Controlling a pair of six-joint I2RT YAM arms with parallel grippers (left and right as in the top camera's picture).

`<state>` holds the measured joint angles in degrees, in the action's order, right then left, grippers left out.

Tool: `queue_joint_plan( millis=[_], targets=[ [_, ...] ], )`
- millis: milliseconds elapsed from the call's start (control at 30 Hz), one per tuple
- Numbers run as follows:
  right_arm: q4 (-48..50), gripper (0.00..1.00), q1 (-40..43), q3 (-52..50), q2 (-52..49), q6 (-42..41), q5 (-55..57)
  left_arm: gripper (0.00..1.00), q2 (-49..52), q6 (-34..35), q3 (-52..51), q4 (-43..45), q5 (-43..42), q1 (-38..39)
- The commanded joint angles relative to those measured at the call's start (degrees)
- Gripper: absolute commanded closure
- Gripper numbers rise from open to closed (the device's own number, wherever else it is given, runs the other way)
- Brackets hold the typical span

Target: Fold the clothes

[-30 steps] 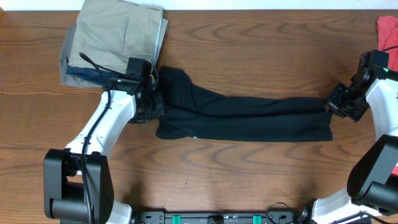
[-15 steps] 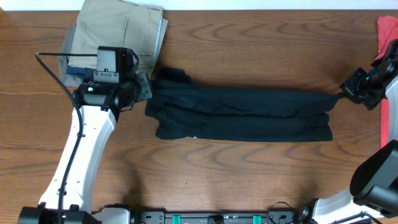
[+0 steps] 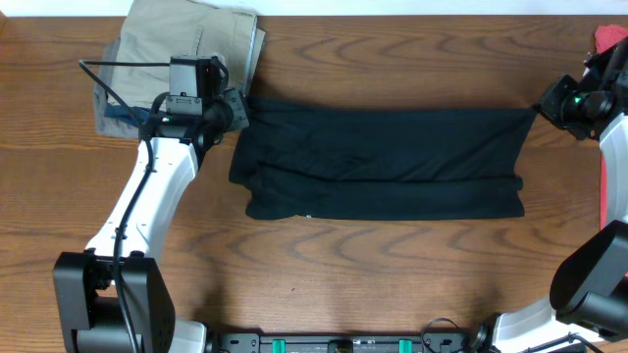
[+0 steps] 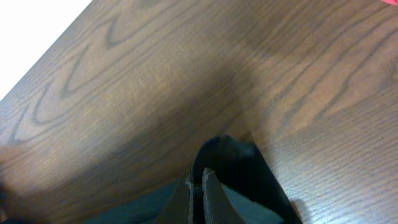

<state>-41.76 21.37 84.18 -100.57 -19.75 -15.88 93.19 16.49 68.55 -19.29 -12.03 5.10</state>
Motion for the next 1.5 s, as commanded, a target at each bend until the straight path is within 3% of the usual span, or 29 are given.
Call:
queue_joint_plan(
  millis=[0, 300, 600, 1067, 1133, 1167, 1233, 1300, 1467],
  targets=[
    [-1.44, 0.99, 0.76, 1.49, 0.94, 1.64, 0.15, 0.94, -1.05, -0.35, -0.31, -1.09, 1.09, -1.07],
    [-15.08, 0.99, 0.70, 1.01, 0.94, 1.40, 5.44, 0.94, -1.03, -0.31, -0.31, -18.14, 1.03, -1.07],
    [-15.69, 0.99, 0.74, -7.17, 0.94, 1.38, 7.15, 0.94, -0.26, -0.31, -0.63, -28.83, 0.92, -1.07],
    [-13.88, 0.99, 0.74, -10.88, 0.92, 0.50, 10.51, 0.94, 1.44, -0.07, -5.33, -30.75, 0.92, -1.07],
    [-12.33, 0.87, 0.72, -12.66, 0.92, 0.37, 10.47, 0.94, 1.44, -0.07, -6.69, -30.05, 0.92, -1.07],
    [-11.74, 0.79, 0.72, -13.51, 0.92, 0.04, 10.47, 0.88, 1.44, -0.09, -7.17, -29.66, 0.92, -1.07],
    [-11.13, 0.60, 0.70, -14.71, 0.92, 0.07, 10.01, 0.66, 1.44, -0.09, -7.72, -29.11, 0.92, -1.07],
    [-11.26, 0.50, 0.68, -15.02, 0.92, 0.11, 9.88, 0.49, 1.44, -0.13, -7.74, -29.05, 0.94, -1.07],
    [-15.12, 0.37, 0.76, -12.07, 0.94, 0.74, 9.88, 0.48, 1.40, -0.13, -5.60, -31.52, 0.92, -1.07]
  ],
)
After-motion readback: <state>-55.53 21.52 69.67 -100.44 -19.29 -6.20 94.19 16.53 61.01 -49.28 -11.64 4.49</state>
